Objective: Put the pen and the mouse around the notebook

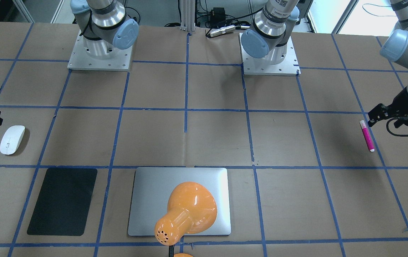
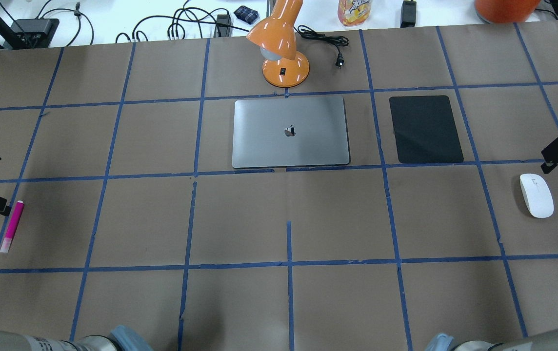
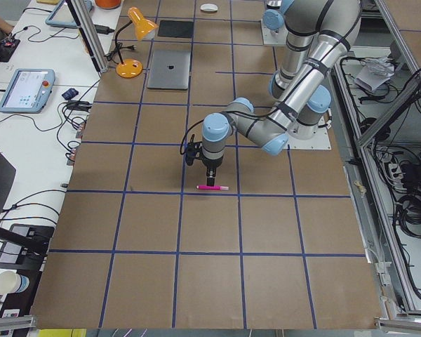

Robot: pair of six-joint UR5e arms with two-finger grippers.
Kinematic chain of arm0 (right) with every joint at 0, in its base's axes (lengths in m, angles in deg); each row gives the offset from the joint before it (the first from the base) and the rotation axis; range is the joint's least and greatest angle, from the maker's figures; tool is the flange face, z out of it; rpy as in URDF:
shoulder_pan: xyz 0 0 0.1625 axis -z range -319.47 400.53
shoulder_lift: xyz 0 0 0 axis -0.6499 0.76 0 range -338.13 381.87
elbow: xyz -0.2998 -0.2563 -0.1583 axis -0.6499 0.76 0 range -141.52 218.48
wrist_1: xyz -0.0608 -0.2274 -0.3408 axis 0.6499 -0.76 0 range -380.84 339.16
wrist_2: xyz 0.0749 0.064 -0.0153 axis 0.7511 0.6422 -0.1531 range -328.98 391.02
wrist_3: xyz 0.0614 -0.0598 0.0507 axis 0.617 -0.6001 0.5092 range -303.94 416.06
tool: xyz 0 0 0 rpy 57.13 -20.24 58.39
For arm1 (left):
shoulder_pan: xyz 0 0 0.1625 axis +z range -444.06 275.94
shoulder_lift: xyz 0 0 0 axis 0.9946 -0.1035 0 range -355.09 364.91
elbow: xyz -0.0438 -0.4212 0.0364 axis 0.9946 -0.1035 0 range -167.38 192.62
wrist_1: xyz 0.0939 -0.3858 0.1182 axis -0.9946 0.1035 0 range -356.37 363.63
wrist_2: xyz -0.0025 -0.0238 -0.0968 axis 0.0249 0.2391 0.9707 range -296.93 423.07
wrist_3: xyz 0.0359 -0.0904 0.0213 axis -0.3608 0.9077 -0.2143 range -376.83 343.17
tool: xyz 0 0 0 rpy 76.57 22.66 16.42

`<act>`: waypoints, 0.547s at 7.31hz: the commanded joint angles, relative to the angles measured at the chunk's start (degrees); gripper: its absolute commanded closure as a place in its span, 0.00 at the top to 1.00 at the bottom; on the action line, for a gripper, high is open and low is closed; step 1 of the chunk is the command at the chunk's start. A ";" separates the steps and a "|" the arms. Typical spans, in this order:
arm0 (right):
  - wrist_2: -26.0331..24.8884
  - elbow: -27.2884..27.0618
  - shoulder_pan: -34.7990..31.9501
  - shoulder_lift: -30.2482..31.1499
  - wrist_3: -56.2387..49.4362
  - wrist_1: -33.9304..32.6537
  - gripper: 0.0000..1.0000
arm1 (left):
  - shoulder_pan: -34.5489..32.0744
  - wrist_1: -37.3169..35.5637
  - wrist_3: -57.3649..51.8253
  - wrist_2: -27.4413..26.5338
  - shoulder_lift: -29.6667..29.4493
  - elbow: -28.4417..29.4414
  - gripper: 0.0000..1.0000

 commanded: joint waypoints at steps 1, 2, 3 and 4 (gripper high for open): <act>-0.62 -2.71 0.59 -6.23 -0.75 -7.51 0.99 | 0.54 -3.20 2.02 -0.42 -3.06 -0.88 1.00; -0.63 -2.89 0.59 -7.74 -0.75 -8.32 1.00 | 0.45 -5.14 6.30 -0.59 -3.76 -0.89 1.00; -0.54 -2.89 0.59 -8.28 -0.75 -8.42 1.00 | 0.45 -5.25 6.26 -0.42 -4.21 -0.89 0.97; -0.11 -2.98 0.59 -8.37 -0.66 -8.42 1.00 | 0.45 -5.33 5.74 -0.42 -5.60 -0.80 0.97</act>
